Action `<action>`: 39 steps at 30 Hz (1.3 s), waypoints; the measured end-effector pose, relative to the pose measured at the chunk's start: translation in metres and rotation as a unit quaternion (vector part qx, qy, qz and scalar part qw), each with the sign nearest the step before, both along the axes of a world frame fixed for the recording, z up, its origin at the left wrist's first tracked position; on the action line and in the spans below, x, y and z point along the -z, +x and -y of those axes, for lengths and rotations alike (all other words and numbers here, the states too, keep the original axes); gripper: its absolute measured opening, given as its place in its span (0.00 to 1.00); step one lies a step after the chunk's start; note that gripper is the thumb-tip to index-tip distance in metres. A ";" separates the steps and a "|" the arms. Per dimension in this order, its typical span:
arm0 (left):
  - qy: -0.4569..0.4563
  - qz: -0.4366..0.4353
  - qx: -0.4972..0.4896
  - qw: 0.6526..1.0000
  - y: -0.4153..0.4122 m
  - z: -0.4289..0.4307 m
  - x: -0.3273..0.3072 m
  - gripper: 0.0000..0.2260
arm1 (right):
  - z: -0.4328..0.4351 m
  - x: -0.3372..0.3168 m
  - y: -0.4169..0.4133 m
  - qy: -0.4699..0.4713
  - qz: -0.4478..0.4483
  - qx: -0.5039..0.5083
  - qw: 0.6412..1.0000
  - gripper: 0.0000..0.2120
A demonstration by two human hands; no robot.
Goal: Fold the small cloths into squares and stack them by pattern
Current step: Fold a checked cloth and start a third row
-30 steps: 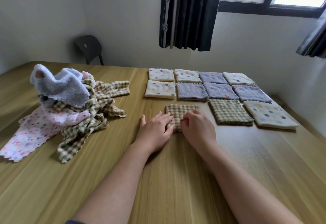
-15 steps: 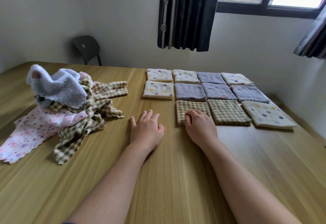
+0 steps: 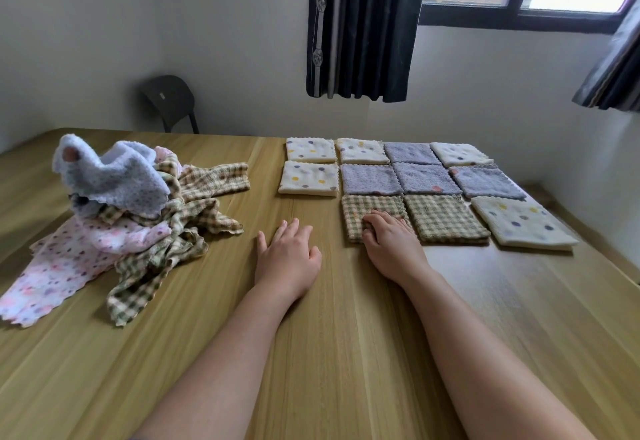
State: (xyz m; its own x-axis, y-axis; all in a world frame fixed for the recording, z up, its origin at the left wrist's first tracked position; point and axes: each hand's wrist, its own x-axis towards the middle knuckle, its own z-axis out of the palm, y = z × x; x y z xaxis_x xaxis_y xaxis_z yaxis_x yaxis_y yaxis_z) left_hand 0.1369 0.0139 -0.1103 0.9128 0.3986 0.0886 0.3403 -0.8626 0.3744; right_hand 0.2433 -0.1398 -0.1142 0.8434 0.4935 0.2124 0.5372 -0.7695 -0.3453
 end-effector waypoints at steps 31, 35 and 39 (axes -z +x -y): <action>0.089 0.095 -0.136 0.982 -0.089 -0.144 0.006 0.23 | -0.204 -0.028 -0.091 0.086 -0.049 -0.157 0.983 0.27; 0.083 0.109 -0.151 0.979 -0.090 -0.151 0.006 0.24 | -0.219 -0.023 -0.084 0.106 -0.038 -0.127 0.985 0.14; 0.087 0.095 -0.200 0.971 -0.095 -0.157 0.001 0.26 | -0.193 -0.019 -0.078 0.091 -0.039 -0.128 0.987 0.15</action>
State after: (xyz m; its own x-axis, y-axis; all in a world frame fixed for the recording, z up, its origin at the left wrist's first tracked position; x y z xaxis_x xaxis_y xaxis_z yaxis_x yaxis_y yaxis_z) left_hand 0.0421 0.1708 -0.1116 0.6489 0.6817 0.3380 0.6005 -0.7316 0.3228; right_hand 0.1655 0.0532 -0.0957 0.7137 0.6515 0.2572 0.6721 -0.5334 -0.5135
